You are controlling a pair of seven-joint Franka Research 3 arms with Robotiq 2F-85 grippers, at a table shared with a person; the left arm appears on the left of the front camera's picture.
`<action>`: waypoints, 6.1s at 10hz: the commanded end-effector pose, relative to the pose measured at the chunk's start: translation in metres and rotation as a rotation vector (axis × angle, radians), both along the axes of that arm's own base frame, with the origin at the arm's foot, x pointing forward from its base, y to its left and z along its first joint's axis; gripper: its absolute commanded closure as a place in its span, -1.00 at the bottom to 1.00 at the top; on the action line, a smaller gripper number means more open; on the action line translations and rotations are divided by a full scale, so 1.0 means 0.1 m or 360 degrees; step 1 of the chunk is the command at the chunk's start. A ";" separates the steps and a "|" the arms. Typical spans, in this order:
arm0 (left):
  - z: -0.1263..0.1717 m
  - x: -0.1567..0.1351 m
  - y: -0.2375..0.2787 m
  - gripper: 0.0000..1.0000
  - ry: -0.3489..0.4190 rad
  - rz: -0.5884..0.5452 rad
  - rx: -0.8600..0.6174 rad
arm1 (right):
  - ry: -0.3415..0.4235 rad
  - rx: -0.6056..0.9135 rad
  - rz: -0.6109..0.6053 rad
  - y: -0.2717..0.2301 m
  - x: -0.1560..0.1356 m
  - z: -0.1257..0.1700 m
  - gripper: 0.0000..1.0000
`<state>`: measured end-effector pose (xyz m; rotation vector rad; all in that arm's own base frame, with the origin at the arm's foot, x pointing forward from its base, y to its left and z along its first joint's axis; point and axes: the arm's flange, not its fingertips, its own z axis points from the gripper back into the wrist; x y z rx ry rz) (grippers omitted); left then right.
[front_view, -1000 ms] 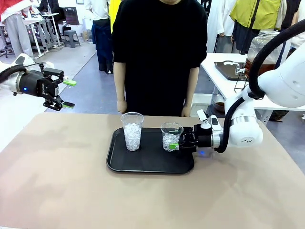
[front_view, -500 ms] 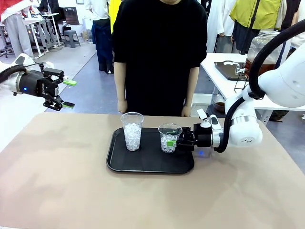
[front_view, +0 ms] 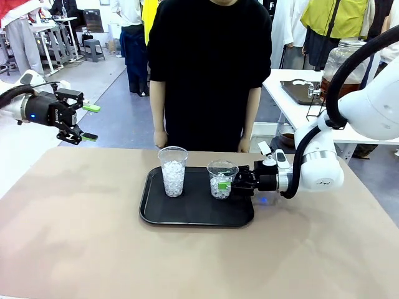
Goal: Pour the drink into the iced cup.
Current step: Pick up the iced cup indicated by the human and present it to them, then open the gripper to release the iced cup you were holding.
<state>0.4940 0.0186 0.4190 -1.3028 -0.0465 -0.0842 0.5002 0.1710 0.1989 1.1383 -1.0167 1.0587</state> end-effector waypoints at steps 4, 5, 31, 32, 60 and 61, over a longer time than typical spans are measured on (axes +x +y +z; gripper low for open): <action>0.01 -0.02 0.00 -1.00 0.0010 0.0012 -0.0007 | 0.0022 0.0026 -0.0022 0.28 0.50 0.75 -0.27; 0.01 -0.02 0.00 -1.00 0.0010 0.0012 -0.0007 | 0.0044 0.0064 -0.0012 0.34 0.59 0.89 -0.27; 0.01 -0.02 0.00 -1.00 0.0010 0.0012 -0.0007 | -0.0043 0.0099 0.0026 0.48 0.72 1.21 -0.27; 0.01 -0.02 0.00 -1.00 0.0010 0.0012 -0.0007 | -0.0043 0.0099 0.0026 0.48 0.72 1.21 -0.27; 0.01 -0.02 0.00 -1.00 0.0010 0.0012 -0.0007 | -0.0110 0.0074 -0.0114 -0.84 0.54 1.43 -1.00; 0.01 -0.02 0.00 -1.00 0.0010 0.0012 -0.0007 | -0.0157 0.0051 -0.0043 -1.00 0.46 1.43 -1.00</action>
